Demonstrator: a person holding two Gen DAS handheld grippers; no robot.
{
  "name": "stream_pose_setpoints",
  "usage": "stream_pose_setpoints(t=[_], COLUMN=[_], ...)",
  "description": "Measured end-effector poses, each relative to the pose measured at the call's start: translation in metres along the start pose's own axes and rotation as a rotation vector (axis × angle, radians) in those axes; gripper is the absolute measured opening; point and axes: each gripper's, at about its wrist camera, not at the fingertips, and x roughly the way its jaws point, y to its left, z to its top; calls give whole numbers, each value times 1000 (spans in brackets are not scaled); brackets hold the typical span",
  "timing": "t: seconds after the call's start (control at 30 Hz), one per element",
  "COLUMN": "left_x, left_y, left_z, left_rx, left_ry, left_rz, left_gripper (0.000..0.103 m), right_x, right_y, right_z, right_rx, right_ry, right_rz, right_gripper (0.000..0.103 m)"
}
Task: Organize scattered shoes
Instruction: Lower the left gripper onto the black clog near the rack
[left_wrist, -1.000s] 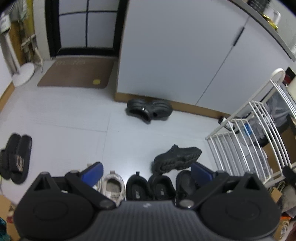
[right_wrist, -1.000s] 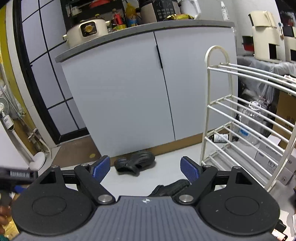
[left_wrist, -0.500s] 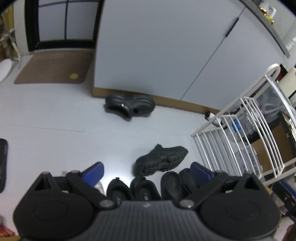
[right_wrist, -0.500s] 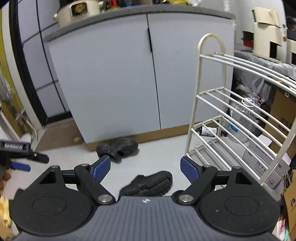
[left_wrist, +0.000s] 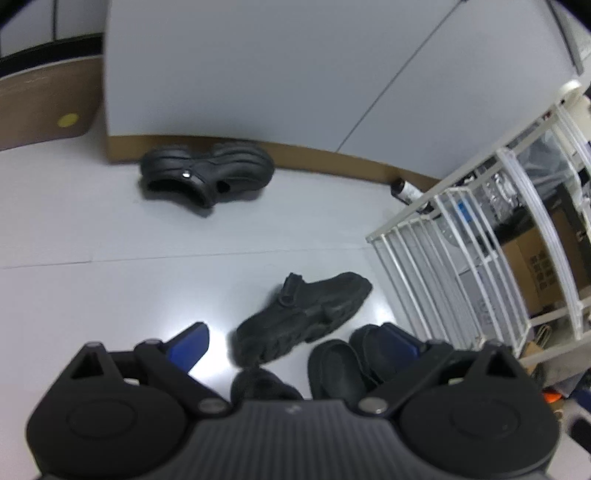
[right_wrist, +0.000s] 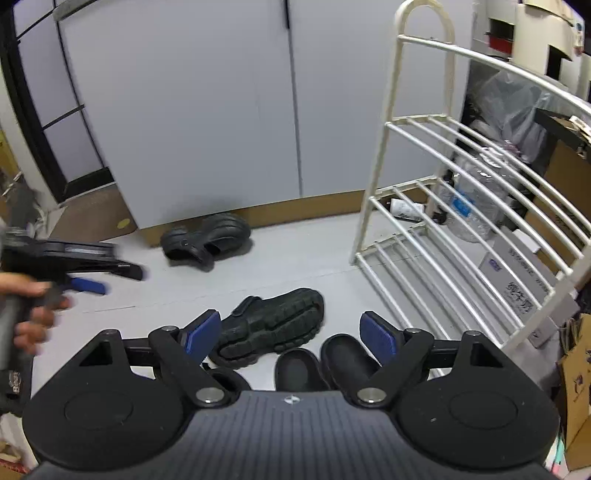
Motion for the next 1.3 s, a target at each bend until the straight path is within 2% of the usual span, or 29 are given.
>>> stream_pose_setpoints(t=[0.17,0.23,0.3,0.43,0.5,0.63,0.83,0.93,1.03,1.13,1.23,1.3], left_x=[74,98,120,158,170,198,223,243,255,266,272,272], left_y=[28,38,46,54,54,50,43,42,43,45,48,47], left_z=[15,21,25,31,32,31,29,26,25,25,25,27], left_rx=[15,3,-12,-33,-20,18,9,-13,-43,-69,-102,-89], left_ry=[32,46,61,98,112,160,190,238,242,258,279,288], left_rz=[-103,-114,-118,-140,-127,-96,-110,-91,-111,-147,-208,-229], left_gripper=[99,98,98,98,98,95,94,93,93,92,86,82], right_x=[1,8,23,54,68,72,50,41,38,39,37,37], right_y=[-2,4,11,19,26,38,51,50,44,41,39,39], right_z=[3,4,4,-3,-7,-6,-9,-9,-11,-11,-9,-9], right_rx=[63,75,54,61,34,-45,-138,-145,-127,-110,-107,-103], right_ry=[21,23,33,105,142,135,96,76,77,91,78,77], right_rz=[-5,-2,-34,-50,-50,-52,-18,-23,-51,-44,-56,-56], right_gripper=[86,86,86,86,86,86,86,86,86,86,86,86])
